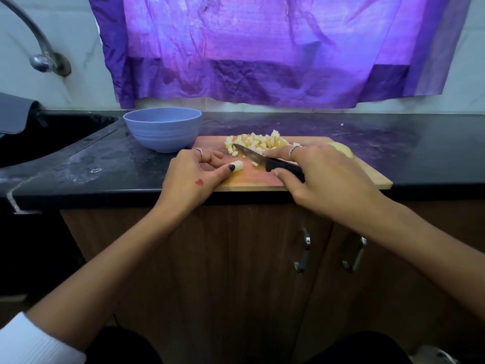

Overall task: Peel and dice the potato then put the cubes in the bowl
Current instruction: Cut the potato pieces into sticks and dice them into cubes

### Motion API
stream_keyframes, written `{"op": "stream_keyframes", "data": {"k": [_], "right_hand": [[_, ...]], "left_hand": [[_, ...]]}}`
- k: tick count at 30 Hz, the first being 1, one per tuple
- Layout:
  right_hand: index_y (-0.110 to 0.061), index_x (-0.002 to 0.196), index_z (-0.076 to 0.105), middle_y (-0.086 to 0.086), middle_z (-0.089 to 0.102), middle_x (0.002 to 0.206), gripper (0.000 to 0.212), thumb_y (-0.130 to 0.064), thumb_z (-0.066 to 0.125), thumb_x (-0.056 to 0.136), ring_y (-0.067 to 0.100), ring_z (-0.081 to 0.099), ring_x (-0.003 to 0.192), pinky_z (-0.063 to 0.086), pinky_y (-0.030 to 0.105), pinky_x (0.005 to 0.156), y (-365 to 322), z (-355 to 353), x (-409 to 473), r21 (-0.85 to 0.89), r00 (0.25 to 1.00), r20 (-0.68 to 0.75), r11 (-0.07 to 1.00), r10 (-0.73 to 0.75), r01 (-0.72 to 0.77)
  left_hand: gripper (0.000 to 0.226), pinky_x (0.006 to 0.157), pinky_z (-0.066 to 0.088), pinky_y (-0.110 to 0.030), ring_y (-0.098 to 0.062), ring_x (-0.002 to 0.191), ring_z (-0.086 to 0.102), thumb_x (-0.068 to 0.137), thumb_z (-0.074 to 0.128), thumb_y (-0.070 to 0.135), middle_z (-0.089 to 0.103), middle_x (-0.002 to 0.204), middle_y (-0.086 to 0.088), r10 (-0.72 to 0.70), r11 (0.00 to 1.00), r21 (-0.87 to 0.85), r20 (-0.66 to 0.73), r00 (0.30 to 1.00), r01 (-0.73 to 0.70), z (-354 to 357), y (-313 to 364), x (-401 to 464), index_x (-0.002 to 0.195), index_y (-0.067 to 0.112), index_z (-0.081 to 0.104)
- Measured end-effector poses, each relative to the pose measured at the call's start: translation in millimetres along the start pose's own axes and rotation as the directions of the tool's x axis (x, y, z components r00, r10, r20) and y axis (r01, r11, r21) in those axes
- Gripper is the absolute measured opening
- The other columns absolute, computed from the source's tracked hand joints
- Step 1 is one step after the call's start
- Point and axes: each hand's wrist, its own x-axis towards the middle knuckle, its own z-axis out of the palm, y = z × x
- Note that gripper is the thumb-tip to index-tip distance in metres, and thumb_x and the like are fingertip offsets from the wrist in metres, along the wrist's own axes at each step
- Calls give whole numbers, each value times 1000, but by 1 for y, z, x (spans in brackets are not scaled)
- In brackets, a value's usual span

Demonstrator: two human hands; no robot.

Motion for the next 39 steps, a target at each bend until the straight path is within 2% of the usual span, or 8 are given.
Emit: {"op": "stream_keyframes", "data": {"k": [6, 14, 17, 21, 27, 31, 34, 39], "right_hand": [[-40, 135, 48, -1, 66, 106, 39, -39, 46, 96, 22, 59, 102, 38, 28, 65, -6, 6, 1, 18, 999, 33, 1000, -26, 25], [-38, 130, 53, -3, 64, 103, 36, -38, 49, 95, 18, 59, 100, 39, 28, 68, -8, 18, 22, 21, 995, 100, 1000, -2, 0], [-41, 130, 53, -5, 63, 111, 37, -39, 52, 94, 18, 56, 108, 49, 33, 80, 1, 7, 15, 49, 989, 143, 998, 41, -49], [-39, 130, 54, -6, 62, 124, 38, -37, 52, 93, 24, 53, 118, 48, 41, 91, 8, 0, 8, 60, 997, 41, 996, 65, -68], [-41, 129, 54, -2, 65, 114, 37, -40, 50, 93, 20, 57, 109, 51, 36, 81, -1, 3, 7, 75, 997, 69, 996, 38, -43], [-38, 126, 57, -1, 65, 115, 35, -37, 54, 92, 20, 59, 104, 51, 38, 83, 0, 5, 15, 152, 992, 114, 986, 47, -64], [-36, 127, 56, -2, 62, 119, 34, -35, 55, 93, 18, 58, 105, 48, 33, 84, -3, 11, 24, 193, 982, 181, 977, 52, -87], [-36, 130, 53, -2, 64, 109, 37, -36, 54, 94, 18, 59, 101, 48, 31, 79, -7, 9, 19, 138, 979, 195, 987, 52, -80]], "left_hand": [[14, 73, 39, -8, -2, 97, 59, 81, 73, 29, 67, 106, 6, 13, 1000, -11, 2, 1000, -13, 0, -2, 1, 84, 15, 74], [7, 84, 49, -28, -4, 93, 62, 84, 72, 26, 63, 88, 22, 28, 999, -17, -4, 1000, -28, 2, 2, -2, 84, 20, 74], [7, 89, 51, -37, -7, 95, 62, 83, 72, 29, 63, 88, 23, 26, 999, -20, 9, 1000, -26, 2, 2, -3, 76, 29, 70], [11, 92, 50, -46, -11, 97, 63, 81, 73, 36, 66, 90, 20, 4, 1000, -12, -13, 1000, -5, 3, -1, -3, 72, 32, 68], [10, 92, 50, -47, -11, 99, 62, 81, 73, 35, 66, 94, 20, 18, 1000, -17, -24, 1000, -19, 4, -3, -2, 76, 27, 72], [11, 93, 49, -47, -10, 99, 63, 82, 73, 34, 65, 92, 23, 28, 999, -27, -16, 999, -29, 4, -4, -1, 72, 31, 70], [12, 92, 49, -47, -9, 97, 63, 82, 72, 34, 66, 91, 21, 41, 999, -32, -12, 999, -42, 4, -3, -1, 71, 33, 68], [16, 92, 49, -47, -9, 95, 64, 83, 72, 33, 68, 90, 16, 59, 998, -14, -30, 998, -60, 5, -3, -3, 69, 38, 64]]}}
